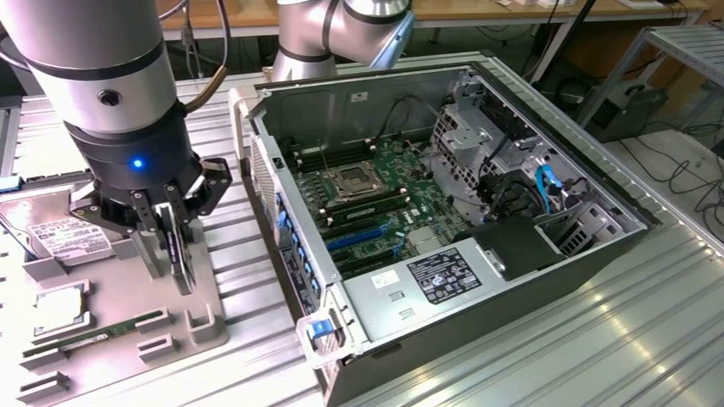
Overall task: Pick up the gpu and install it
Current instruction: 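Pick up the gpu and move the gpu toward the slot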
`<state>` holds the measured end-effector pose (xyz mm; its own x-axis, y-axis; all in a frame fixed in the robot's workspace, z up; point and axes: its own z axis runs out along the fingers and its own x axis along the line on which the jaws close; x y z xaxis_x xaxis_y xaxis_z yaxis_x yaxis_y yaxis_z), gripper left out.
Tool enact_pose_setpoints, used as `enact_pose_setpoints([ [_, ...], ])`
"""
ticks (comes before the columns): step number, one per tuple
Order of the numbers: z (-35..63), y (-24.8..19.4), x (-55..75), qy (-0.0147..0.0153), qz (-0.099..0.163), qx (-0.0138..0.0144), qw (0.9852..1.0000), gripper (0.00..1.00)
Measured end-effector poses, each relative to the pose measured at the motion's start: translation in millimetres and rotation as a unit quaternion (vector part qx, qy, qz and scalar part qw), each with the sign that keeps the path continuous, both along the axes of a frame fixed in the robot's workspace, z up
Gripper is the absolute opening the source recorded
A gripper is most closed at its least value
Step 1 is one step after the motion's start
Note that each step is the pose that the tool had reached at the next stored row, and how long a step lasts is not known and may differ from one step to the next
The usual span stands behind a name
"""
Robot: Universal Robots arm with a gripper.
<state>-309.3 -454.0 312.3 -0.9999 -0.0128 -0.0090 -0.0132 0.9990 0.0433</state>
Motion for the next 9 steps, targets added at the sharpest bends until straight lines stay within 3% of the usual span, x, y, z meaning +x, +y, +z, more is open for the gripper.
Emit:
enact_pose_setpoints([
  [9,5.3,0.0,0.0,0.0000,0.000,0.0000,1.0000,0.27],
])
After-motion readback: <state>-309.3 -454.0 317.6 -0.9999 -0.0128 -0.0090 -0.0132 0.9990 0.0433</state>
